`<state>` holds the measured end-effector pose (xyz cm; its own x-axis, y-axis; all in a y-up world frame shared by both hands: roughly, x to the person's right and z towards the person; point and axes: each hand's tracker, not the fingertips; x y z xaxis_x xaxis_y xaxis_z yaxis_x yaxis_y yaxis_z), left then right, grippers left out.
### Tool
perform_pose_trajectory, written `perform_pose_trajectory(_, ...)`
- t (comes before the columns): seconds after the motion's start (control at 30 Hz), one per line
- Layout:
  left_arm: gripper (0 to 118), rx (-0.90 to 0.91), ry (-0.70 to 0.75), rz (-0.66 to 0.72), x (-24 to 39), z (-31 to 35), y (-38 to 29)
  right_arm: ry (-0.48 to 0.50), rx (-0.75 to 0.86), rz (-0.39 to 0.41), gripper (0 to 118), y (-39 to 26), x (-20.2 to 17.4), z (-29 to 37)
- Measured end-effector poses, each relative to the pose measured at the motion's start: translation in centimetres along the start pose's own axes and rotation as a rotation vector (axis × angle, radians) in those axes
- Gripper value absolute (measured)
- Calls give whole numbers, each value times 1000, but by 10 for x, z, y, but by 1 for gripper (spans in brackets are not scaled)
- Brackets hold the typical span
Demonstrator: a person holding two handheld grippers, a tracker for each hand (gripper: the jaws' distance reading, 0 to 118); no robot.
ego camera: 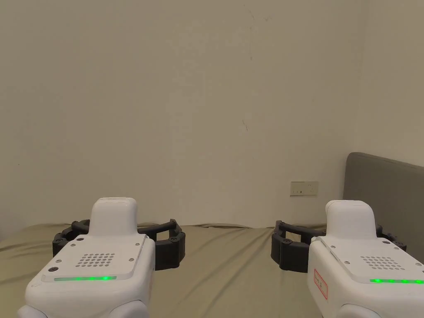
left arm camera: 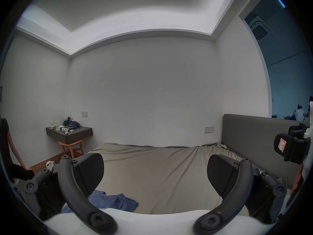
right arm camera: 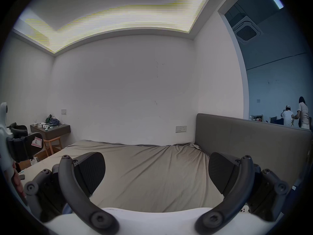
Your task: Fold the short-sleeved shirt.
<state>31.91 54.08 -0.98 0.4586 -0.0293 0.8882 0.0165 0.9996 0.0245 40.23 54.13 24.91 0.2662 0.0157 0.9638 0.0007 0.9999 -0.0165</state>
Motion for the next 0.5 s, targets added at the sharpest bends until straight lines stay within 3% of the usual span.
perform_pose_trajectory(0.5,118,-10,-5,-13,5,-1,-4,-1,-2,-5,118,-4,3,0)
